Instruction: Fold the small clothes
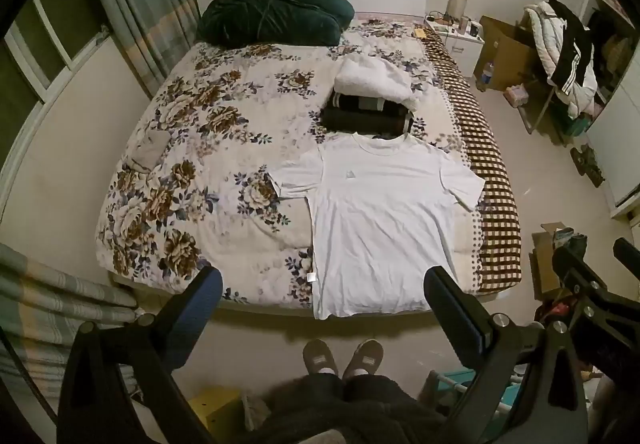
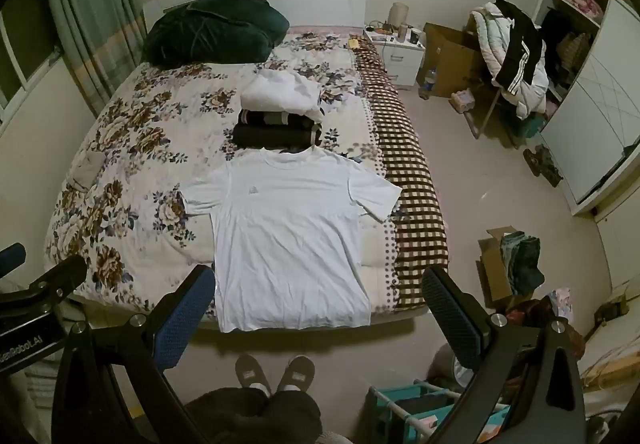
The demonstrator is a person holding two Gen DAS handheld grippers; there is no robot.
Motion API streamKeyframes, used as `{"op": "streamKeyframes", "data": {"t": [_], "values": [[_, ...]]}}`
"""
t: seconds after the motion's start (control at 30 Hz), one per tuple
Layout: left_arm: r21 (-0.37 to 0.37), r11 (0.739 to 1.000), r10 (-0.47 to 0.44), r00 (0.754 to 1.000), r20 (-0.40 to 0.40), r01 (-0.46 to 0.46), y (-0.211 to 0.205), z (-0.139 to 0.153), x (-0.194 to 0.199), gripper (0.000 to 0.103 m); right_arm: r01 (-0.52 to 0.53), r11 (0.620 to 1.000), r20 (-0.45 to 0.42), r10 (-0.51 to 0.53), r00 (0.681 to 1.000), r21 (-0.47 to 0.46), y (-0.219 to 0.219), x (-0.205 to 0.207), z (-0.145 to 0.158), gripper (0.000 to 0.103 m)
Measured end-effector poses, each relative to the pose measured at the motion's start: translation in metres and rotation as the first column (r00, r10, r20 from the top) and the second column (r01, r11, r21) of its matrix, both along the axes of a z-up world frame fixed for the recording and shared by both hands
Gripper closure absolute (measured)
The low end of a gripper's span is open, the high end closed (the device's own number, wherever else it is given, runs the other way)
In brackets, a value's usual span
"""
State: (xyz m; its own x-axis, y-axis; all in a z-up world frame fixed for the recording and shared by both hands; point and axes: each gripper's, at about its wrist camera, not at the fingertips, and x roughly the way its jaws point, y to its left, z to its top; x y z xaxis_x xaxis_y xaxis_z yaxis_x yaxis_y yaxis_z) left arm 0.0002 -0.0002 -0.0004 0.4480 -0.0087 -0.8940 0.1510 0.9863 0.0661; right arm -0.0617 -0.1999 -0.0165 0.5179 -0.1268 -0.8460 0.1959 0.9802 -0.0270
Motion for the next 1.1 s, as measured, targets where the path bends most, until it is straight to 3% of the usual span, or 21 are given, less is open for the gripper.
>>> {"op": "streamKeyframes", "data": {"t": [1.1], "values": [[-0.014,1.000,0.006,1.000,0.015,-0.006,-0.009,0.013,0.011,0.000,-0.002,1.000,0.015,0.002,1.000,0.005,0.000,0.002,0.005,0.000]]}}
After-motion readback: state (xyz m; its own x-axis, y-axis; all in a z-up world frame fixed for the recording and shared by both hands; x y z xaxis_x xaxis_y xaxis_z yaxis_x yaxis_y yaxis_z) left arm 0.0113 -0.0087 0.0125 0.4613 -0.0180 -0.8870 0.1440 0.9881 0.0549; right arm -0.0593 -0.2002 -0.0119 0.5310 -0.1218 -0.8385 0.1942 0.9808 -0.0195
